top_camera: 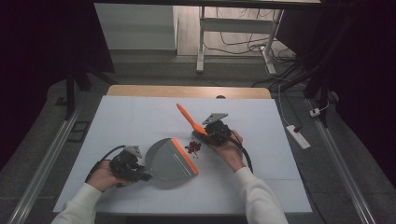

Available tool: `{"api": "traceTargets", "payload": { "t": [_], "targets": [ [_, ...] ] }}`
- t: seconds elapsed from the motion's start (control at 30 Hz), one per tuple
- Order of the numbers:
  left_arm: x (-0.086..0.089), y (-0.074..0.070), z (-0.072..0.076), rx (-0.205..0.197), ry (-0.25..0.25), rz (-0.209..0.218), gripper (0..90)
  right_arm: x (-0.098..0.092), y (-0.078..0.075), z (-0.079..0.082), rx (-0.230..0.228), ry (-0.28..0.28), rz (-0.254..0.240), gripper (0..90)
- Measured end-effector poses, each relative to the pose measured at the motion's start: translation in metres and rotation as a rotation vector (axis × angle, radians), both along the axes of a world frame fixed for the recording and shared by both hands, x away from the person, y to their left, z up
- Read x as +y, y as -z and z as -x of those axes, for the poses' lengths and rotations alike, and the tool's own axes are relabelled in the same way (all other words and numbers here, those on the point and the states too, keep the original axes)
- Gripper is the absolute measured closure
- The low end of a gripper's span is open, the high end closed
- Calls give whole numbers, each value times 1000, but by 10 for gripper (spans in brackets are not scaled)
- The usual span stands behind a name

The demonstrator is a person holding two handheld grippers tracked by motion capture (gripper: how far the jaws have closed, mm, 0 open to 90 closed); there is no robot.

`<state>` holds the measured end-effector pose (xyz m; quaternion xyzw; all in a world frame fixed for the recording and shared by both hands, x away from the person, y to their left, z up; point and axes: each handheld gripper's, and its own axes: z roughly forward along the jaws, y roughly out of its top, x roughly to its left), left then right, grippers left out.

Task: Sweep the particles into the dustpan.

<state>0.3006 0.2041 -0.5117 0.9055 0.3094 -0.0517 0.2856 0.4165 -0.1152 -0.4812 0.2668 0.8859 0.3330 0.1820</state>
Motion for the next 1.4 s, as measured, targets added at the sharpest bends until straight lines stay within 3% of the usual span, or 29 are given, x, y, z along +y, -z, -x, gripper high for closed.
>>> {"api": "traceTargets", "payload": {
  "t": [0.4, 0.53, 0.83, 1.23, 1.4],
  "targets": [
    [-1, 1, 1, -3, 1, -1, 614, 13, 1, 11, 13, -61, -9, 705],
    [-1, 1, 1, -4, 1, 0, 614, 23, 1, 20, -15, -93, 32, 705],
    [-2, 1, 1, -4, -2, 0, 613, 29, 3, 25, 7, -124, 0, 704],
    [-3, 2, 1, -6, -6, 2, 613, 43, 2, 39, -4, -161, -17, 704],
    [-3, 1, 1, -7, -2, -1, 613, 56, -6, 51, 1, -237, -56, 704]
  ]
}}
